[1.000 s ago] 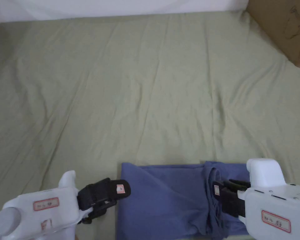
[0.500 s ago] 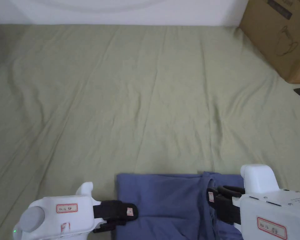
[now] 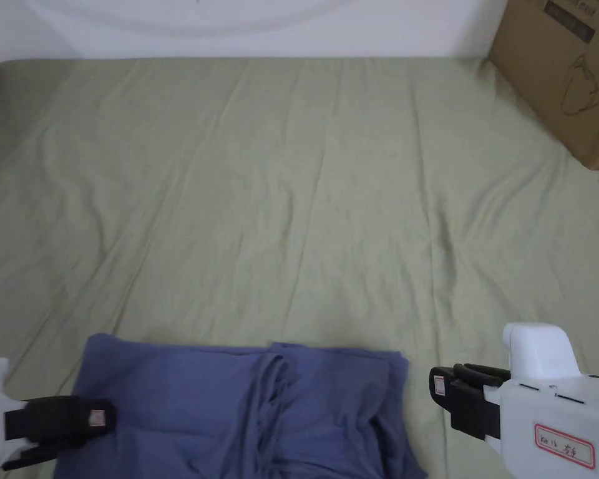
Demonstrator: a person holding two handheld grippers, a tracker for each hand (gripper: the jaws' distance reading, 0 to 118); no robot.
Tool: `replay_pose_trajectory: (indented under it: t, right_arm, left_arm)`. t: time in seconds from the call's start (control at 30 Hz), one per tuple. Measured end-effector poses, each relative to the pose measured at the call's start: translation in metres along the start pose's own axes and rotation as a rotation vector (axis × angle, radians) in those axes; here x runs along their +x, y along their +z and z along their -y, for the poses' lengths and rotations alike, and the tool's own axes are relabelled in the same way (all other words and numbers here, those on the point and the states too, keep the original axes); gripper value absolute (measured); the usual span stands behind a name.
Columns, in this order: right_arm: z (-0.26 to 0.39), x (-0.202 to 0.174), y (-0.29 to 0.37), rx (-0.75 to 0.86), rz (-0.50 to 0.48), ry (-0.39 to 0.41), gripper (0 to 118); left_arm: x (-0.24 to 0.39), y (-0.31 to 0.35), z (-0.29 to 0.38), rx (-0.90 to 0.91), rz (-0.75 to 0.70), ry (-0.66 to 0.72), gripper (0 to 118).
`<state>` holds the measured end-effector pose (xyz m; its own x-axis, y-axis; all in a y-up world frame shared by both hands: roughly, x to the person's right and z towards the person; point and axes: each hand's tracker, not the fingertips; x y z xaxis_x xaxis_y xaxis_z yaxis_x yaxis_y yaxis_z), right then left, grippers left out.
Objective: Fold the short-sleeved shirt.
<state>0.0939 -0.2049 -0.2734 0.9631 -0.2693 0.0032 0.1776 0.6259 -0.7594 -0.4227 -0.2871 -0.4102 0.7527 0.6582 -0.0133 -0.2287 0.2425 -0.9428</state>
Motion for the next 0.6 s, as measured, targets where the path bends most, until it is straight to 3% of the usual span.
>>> replay_pose_trajectory:
  t: [0.2, 0.33, 0.43, 0.6]
  right_arm:
    - [0.0, -0.003, -0.001, 0.035, -0.034, 0.006, 0]
    - [0.0, -0.003, -0.003, 0.033, -0.027, 0.034, 0]
    - [0.003, 0.005, 0.001, 0.039, -0.036, 0.029, 0]
    - [0.007, 0.026, 0.007, 0.043, -0.032, 0.0, 0]
  left_arm:
    - [0.039, 0.031, 0.005, 0.039, -0.063, -0.041, 10]
    - [0.101, 0.03, 0.003, 0.04, -0.151, -0.122, 10]
    - [0.145, 0.023, 0.001, 0.036, -0.137, -0.129, 10]
    - [0.224, -0.009, 0.013, -0.027, -0.124, -0.283, 10]
